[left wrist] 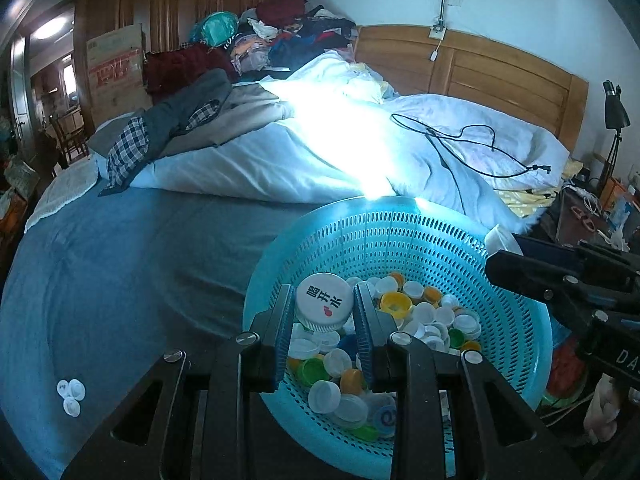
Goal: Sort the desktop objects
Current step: 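Carry both printed caps over the blue basket and open both tools, then grasp a white cap with the left tool while the right tool grasps a white lid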
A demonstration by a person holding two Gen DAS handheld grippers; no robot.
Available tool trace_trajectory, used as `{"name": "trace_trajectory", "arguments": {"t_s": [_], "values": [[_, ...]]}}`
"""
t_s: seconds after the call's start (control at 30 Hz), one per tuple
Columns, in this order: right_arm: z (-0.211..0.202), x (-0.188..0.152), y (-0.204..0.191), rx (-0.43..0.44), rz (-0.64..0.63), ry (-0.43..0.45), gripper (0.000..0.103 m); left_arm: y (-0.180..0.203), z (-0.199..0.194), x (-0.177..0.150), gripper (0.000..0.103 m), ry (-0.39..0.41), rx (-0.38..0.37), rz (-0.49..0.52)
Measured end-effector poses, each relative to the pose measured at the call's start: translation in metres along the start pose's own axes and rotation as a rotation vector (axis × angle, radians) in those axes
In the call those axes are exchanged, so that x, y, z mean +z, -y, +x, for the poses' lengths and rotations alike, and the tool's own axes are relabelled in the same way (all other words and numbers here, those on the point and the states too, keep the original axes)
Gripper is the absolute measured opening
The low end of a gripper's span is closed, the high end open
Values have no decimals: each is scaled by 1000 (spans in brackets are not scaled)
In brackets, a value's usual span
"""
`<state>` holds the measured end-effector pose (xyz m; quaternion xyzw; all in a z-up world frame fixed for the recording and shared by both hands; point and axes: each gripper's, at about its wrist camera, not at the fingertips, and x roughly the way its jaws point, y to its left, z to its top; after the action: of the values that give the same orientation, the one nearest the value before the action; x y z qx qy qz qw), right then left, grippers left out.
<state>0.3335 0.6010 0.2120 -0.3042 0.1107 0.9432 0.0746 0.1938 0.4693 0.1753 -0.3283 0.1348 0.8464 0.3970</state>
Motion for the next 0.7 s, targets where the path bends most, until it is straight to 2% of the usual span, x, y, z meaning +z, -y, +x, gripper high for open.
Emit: {"name": "trace_trajectory", "arguments": {"t_s": [0.2,0.23,0.3,0.33,0.37,0.53,0.6,0.7], "values": [[2,-1,-2,-8,-1,-5,33,-1,2,-3,25,-4,-5,-8],[3,-2,-1,-12,-1,-4,34,-1,3,-4,28,-10,-11,-8],[3,-2,-1,-26,4,7,62,-4,4,-6,48,-17,-9,-14],[3,-3,-1,-26,8,12,84,-7,3,-9,60,-11,-7,-22],[3,-3,-2,-30,8,17,90,-10,1,-11,61,-5,-6,-31],[11,-5,-15,-10,-11,7,90,-39,-3,-27,61,-21,31,-82],[15,-7,-26,13,-14,8,90,-57,-8,-41,62,-17,53,-98],[19,-14,-49,61,-50,8,92,-100,-19,-74,62,-28,126,-150]]}}
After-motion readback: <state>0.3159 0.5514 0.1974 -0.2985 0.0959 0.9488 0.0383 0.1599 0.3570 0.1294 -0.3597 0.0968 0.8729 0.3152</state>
